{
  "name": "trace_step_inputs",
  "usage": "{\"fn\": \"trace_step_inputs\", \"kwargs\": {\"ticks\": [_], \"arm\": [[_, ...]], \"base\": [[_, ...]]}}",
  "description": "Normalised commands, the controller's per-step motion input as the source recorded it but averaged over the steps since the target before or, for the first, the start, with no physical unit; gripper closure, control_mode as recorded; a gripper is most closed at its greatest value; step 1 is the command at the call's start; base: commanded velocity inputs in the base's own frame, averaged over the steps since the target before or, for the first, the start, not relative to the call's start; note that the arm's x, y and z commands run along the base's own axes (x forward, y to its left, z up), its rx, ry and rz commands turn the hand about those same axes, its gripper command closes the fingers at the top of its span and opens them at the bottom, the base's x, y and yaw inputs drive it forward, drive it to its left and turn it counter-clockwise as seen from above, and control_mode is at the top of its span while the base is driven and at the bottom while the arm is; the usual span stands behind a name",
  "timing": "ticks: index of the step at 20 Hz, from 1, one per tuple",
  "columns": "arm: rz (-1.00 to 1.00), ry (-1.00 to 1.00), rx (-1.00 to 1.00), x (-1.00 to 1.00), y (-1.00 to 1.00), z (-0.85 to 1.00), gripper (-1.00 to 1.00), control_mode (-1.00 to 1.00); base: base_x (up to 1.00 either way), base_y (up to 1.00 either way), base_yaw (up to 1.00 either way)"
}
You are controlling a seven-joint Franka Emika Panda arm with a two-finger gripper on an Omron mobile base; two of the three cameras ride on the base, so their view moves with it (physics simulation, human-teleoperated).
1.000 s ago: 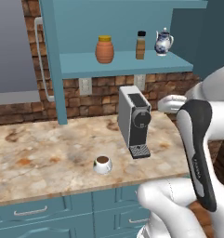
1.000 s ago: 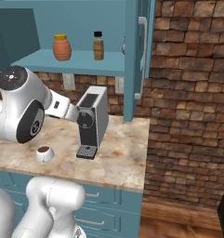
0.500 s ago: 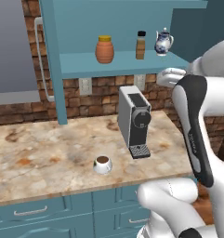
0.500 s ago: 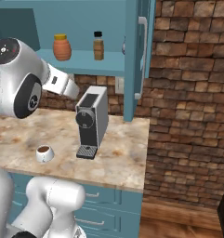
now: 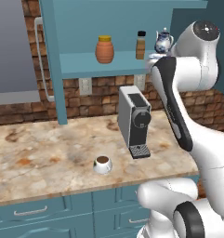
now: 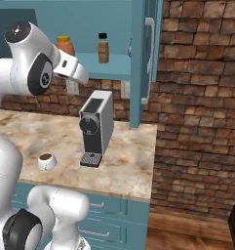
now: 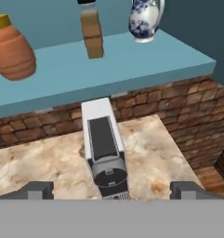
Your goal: Pick the cinnamon and honey bottle from the cabinet and place them next to the mug.
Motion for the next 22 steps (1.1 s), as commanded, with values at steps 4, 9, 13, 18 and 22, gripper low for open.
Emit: {"fn": "trace_step_inputs", "kwargs": {"ticks": [4, 9, 13, 18, 22], "arm": [[-0.01, 0.02, -0.05, 0.68, 0.06, 0.00, -1.00, -1.00], [0.04, 0.00, 0.00, 0.44, -0.11, 0.00, -1.00, -1.00], [0.06, 0.00, 0.03, 0.33, -0.14, 0.08, -1.00, -1.00], [0.05, 0.00, 0.05, 0.29, -0.08, 0.14, -1.00, -1.00], [0.01, -0.02, 0.02, 0.34, -0.01, 0.00, -1.00, -1.00]], "base": [[0.00, 0.00, 0.00], [0.00, 0.00, 0.00], [0.00, 0.00, 0.00], [0.00, 0.00, 0.00], [0.00, 0.00, 0.00]]}}
